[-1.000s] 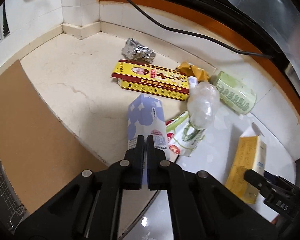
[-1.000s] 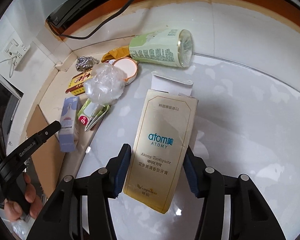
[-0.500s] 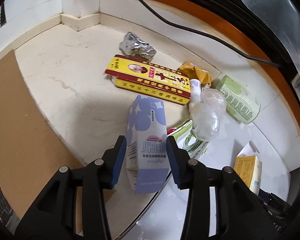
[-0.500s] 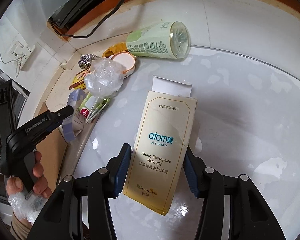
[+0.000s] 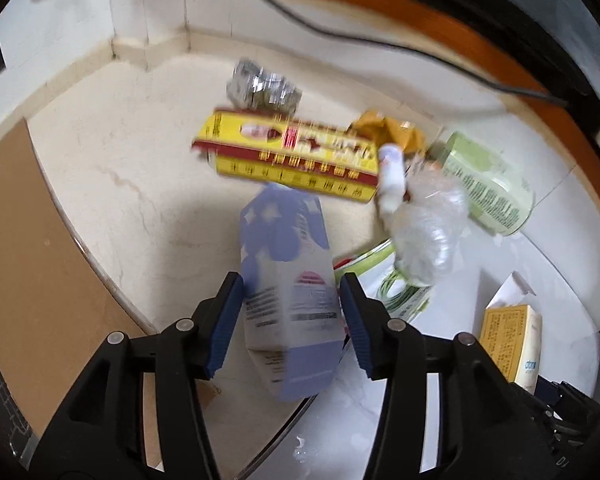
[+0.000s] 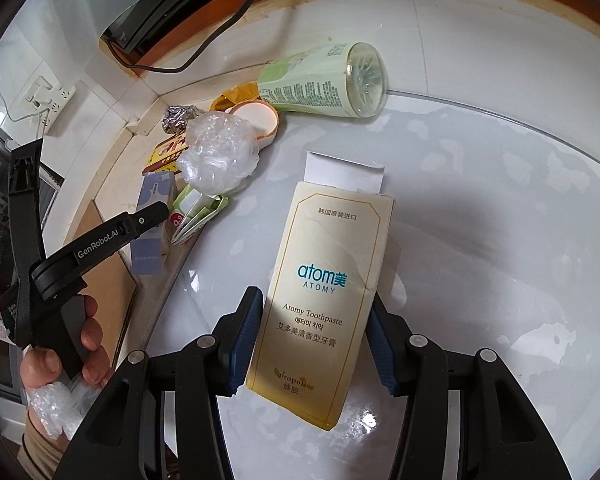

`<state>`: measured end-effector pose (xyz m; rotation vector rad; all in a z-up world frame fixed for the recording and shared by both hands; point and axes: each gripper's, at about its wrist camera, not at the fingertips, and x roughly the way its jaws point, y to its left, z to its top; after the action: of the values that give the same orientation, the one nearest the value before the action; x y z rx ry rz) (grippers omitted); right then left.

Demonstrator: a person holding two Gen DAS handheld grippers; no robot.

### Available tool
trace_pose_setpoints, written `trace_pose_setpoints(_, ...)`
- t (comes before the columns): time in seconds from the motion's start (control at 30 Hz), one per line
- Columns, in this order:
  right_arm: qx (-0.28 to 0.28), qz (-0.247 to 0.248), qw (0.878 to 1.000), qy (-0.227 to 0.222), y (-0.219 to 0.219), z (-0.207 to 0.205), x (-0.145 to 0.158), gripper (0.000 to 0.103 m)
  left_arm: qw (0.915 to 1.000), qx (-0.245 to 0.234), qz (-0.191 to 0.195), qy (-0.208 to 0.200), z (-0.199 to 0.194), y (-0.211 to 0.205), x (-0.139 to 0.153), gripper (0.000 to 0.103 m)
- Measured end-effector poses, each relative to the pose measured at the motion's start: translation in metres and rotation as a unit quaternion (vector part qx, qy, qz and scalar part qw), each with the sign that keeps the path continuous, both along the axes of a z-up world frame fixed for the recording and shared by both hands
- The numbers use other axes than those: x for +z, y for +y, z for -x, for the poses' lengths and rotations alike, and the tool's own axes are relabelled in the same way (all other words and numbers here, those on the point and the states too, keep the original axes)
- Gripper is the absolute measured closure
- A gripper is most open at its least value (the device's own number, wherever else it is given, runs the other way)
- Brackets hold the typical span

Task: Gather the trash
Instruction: 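Grasp the blue-white box with the left tool while the right tool grasps the Atomy toothpaste box, then carry both boxes down over the floor bin and open both tools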

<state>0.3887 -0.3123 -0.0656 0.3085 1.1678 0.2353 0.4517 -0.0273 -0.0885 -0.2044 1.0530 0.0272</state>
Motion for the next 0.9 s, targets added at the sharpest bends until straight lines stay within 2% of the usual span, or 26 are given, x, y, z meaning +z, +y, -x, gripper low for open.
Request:
trace_pose_setpoints(0.07,0.000,0.000,1.000,-0.001,-0.001,0.000,0.000,0.053,0.9997,0.008,0.011,0.020,-0.004,0.004,-0.009,0.058)
trace_pose_setpoints(0.2,0.003,-0.001,1.000,-0.004,-0.001,0.000,-0.001,0.053,0.9999,0.014,0.002,-0.001,-0.002,0.003,-0.008,0.072)
trace_pose_setpoints(0.4,0.000,-0.009,1.000,-0.005,-0.004,0.005,-0.001,0.054,0.9997,0.018,0.002,-0.019,0.012,0.007,0.005,0.072)
trace_pose_setpoints(0.5,-0.002,-0.015,1.000,-0.006,-0.005,0.012,0.001,0.055,0.9996,0.011,0.004,-0.027,0.034,0.009,0.019,0.072)
trace_pose_setpoints(0.73,0.001,-0.042,0.998,-0.050,-0.003,0.065,0.031,0.055,0.9970,-0.041,-0.024,-0.062,0.133,0.006,0.056,0.072)
trace_pose_setpoints(0.9,0.012,-0.042,0.994,-0.105,0.013,0.131,0.053,0.055,0.9945,-0.062,0.022,-0.082,0.227,0.015,0.066,0.072)
